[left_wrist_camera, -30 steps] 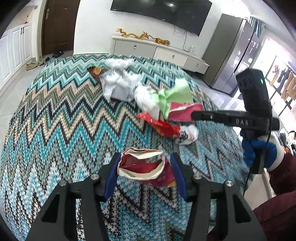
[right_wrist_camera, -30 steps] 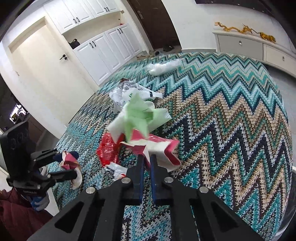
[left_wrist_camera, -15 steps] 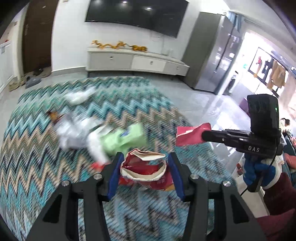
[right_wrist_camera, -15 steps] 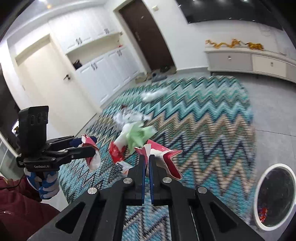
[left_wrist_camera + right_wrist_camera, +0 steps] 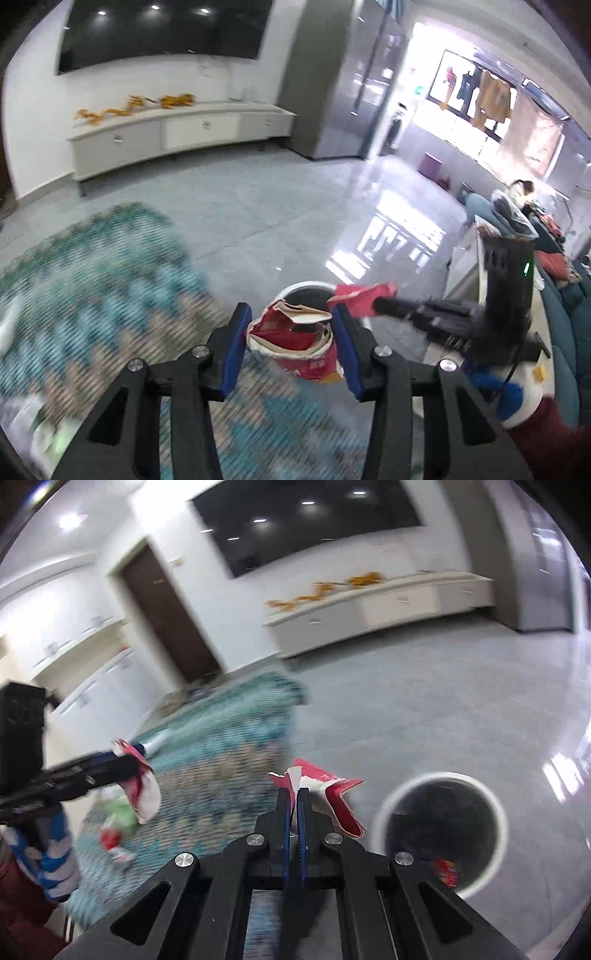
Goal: Collect trash
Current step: 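Carry the pink wrapper to the bin and open the left tool over it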
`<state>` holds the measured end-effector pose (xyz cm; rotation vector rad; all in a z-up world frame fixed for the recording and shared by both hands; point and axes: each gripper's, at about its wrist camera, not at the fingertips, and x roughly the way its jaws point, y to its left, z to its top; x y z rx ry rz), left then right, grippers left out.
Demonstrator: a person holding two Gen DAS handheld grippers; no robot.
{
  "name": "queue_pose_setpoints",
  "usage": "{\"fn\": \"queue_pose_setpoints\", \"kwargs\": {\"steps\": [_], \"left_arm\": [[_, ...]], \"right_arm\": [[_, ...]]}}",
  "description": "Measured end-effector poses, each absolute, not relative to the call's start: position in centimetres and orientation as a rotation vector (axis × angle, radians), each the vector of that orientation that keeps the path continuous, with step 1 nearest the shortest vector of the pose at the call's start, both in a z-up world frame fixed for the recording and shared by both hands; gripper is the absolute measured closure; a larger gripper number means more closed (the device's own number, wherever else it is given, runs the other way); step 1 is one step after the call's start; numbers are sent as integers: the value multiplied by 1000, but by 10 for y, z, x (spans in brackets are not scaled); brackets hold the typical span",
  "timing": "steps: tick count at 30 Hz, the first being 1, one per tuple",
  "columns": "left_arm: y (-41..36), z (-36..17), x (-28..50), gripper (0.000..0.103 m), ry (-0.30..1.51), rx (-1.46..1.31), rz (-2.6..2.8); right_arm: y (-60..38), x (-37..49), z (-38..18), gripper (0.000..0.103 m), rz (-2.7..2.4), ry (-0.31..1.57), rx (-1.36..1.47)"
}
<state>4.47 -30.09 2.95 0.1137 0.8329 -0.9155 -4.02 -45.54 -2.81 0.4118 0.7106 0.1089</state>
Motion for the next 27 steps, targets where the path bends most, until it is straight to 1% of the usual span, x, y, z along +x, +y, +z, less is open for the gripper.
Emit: {"fn": "queue_pose_setpoints", "kwargs": {"steps": [5, 6, 11, 12, 13, 15, 16, 18, 19, 27], "left_arm": [[-398, 3, 78, 61, 903, 136, -953], [-410, -4, 84, 60, 920, 129, -955], [-456, -35, 105, 58, 1012, 111, -970], [-461, -40, 110, 54, 1026, 108, -972], [-468, -45, 113, 46, 1040, 107, -971], [-472, -50, 115, 38, 1049, 96, -972], [-474, -53, 118, 38, 1053, 88, -974], [-478, -56, 122, 38, 1066, 77, -974], [-479, -56, 123, 38, 1067, 76, -971], [-453, -35, 108, 38, 972, 125, -838]], "right_arm": [[-504, -30, -60, 98, -40, 759, 469], [-514, -27, -68, 96, -66, 770, 482], [-547, -16, -100, 96, -118, 816, 525], [-552, -12, -107, 96, -129, 832, 525], [-556, -10, -112, 96, -137, 842, 527], [-563, -5, -123, 96, -147, 863, 532], [-566, -5, -126, 95, -151, 870, 533], [-570, -1, -134, 72, -162, 884, 535], [-572, 0, -135, 68, -164, 886, 534], [-570, 1, -134, 67, -144, 900, 517]]}}
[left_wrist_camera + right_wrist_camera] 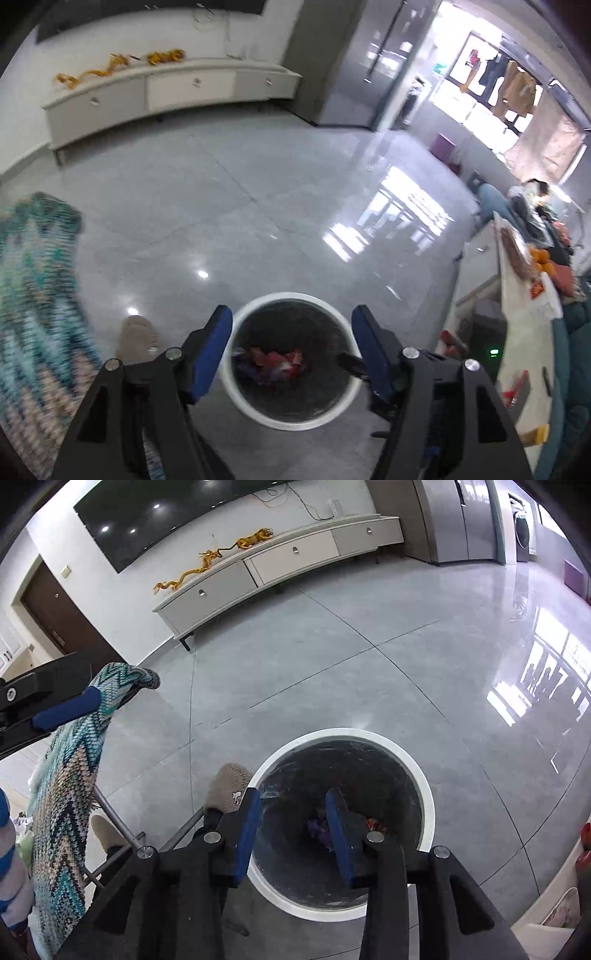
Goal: Collect trash
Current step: 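Carry the pink wrapper to the bin and open the left tool over it, then return both tools to the trash pile on the rug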
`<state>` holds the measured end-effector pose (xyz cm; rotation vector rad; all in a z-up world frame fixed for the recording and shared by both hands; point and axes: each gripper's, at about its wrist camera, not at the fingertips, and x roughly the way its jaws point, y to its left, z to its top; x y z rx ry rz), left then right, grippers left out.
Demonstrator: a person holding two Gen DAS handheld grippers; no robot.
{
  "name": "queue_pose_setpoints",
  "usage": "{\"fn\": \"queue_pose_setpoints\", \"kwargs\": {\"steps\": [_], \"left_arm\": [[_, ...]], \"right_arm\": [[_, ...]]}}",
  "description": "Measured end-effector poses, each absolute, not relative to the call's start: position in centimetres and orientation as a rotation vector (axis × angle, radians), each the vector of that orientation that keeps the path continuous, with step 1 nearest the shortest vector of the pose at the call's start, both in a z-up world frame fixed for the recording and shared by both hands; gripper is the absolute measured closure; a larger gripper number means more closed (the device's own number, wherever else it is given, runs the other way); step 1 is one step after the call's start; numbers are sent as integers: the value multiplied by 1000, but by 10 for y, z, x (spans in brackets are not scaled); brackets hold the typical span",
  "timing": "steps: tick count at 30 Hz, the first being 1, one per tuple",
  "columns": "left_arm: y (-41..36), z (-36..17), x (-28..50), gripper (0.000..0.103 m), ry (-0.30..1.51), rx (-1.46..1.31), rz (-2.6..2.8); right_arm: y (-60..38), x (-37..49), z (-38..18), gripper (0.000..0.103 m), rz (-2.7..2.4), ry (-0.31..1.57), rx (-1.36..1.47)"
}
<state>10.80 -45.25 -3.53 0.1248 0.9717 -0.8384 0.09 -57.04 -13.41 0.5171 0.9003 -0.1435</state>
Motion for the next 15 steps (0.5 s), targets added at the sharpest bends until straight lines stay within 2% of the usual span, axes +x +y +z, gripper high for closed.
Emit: {"fn": "queue_pose_setpoints", "kwargs": {"steps": [8, 15], "left_arm": [[-382, -1, 81, 37, 822, 201, -600], [-301, 19, 62, 37, 759, 190, -475]], "right_arm": [[-544, -14, -98, 67, -98, 836, 480], [-496, -25, -52, 63, -17, 764, 430]]}}
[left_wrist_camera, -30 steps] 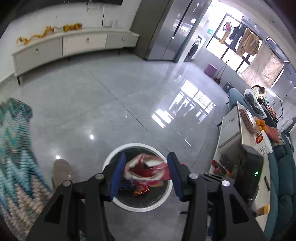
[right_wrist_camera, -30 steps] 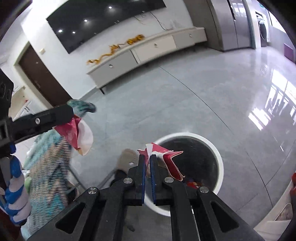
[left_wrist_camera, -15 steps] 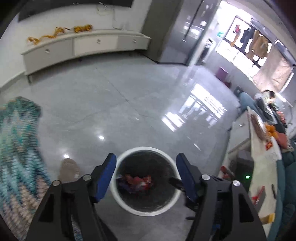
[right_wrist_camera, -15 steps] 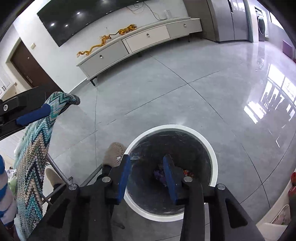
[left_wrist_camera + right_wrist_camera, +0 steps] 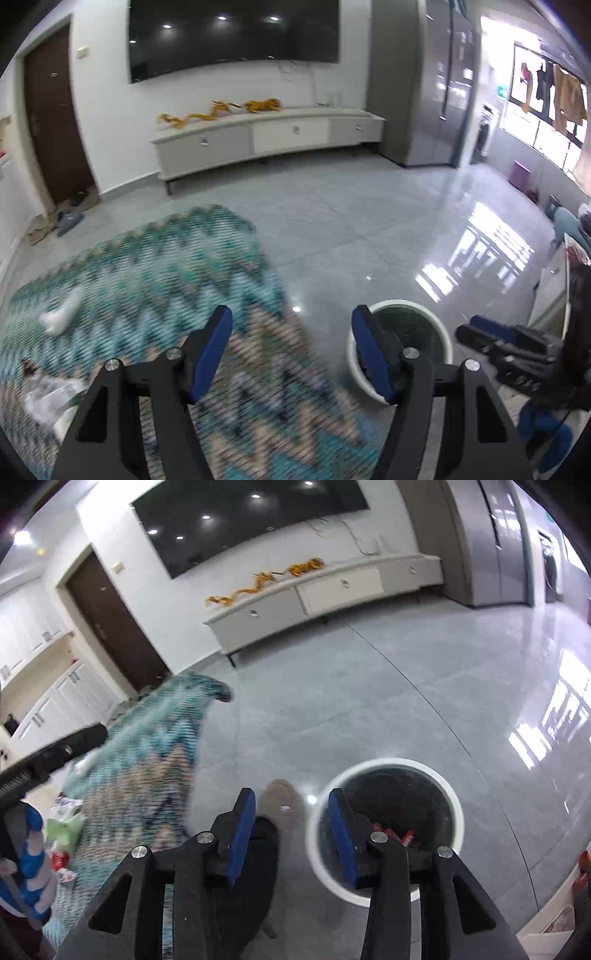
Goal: Collect trash
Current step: 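Return both tools to the trash pile on the rug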
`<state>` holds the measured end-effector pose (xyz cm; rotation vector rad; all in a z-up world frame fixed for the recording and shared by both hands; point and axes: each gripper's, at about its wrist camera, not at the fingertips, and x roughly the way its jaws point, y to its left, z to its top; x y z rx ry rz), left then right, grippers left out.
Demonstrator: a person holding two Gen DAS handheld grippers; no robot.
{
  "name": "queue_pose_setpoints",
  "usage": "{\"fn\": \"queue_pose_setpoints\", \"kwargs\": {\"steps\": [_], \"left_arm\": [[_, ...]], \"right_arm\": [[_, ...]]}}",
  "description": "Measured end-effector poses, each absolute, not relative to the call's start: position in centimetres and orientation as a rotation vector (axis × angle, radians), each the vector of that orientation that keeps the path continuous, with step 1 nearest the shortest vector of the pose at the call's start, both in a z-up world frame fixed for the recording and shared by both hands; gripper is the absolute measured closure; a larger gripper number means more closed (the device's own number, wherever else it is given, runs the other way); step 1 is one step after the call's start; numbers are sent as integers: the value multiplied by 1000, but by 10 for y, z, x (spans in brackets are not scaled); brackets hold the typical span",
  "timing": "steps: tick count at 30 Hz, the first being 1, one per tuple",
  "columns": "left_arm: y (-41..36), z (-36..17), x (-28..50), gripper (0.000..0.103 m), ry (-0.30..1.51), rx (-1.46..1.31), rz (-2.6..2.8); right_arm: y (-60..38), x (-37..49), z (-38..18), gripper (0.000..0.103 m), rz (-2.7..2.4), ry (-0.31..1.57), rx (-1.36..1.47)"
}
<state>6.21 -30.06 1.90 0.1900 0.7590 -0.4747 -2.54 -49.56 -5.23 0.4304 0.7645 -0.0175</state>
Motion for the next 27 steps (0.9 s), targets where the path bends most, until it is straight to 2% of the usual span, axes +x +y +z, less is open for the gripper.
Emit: {"fn": "queue_pose_setpoints", "kwargs": {"steps": [7, 14, 19, 27], "left_arm": [[-221, 34, 42, 37, 705, 173, -350], [-158, 35, 23, 37, 672, 166, -262], [-114, 30, 13, 36, 684, 133, -209], [-56, 10, 0, 34, 738, 76, -143]], "right_arm": [[-429, -30, -12, 61, 111, 711, 370], [-361, -25, 5, 58, 238, 706, 298], [-315, -21, 11, 54, 325, 715, 255], [-252, -12, 4, 54, 441, 779, 187]]}}
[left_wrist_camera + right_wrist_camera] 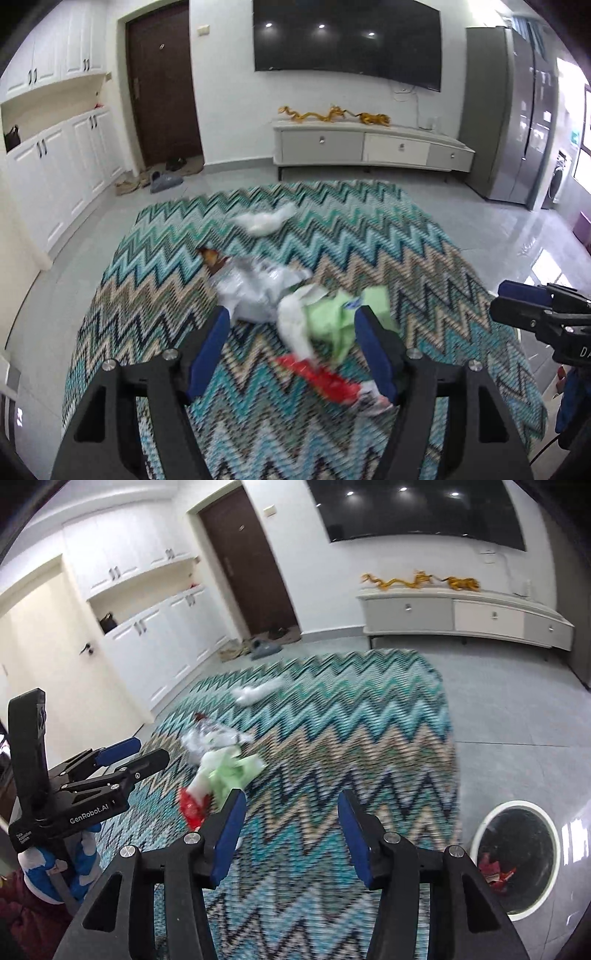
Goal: Collect trash
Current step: 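Return both tools to the trash pile on the rug, then lower the right tool onto the red snack bag and close on it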
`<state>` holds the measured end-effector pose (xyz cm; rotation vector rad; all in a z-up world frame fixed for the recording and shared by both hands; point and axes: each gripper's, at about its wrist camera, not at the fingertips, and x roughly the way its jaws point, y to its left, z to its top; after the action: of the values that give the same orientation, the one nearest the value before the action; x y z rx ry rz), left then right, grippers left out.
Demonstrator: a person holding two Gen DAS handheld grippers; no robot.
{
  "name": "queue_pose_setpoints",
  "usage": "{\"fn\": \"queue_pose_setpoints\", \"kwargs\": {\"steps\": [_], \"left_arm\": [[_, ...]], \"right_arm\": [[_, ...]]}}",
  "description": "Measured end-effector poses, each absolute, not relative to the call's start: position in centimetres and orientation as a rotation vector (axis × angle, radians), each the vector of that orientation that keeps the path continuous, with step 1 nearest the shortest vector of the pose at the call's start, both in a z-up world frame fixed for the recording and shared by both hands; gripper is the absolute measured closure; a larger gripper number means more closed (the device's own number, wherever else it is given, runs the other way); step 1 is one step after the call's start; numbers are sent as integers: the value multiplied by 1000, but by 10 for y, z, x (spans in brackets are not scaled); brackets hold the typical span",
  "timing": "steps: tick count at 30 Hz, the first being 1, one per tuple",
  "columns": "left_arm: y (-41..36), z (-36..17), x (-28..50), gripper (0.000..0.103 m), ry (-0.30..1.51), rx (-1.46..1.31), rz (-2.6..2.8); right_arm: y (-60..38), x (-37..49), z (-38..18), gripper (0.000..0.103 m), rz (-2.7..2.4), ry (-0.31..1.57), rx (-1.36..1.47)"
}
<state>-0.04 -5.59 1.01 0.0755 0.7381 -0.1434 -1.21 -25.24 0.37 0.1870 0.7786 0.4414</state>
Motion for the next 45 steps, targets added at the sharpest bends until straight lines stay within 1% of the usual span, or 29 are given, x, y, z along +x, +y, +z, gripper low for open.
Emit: {"fn": "queue_pose_setpoints", "kwargs": {"steps": [8, 14, 25, 45], "left_arm": [[-26, -24, -3, 34, 865, 6, -179], [-19, -39, -7, 34, 915, -26, -233], [-15, -51, -7, 34, 944, -43, -299], [-18, -60, -5, 34, 983, -44, -358]], "right_arm": [[-215, -3, -8, 53, 491, 855, 118], [-198, 5, -17, 52, 496, 906, 92], [-190, 16, -31, 52, 471, 975, 74], [-184, 21, -39, 51, 472, 1010, 56]]}}
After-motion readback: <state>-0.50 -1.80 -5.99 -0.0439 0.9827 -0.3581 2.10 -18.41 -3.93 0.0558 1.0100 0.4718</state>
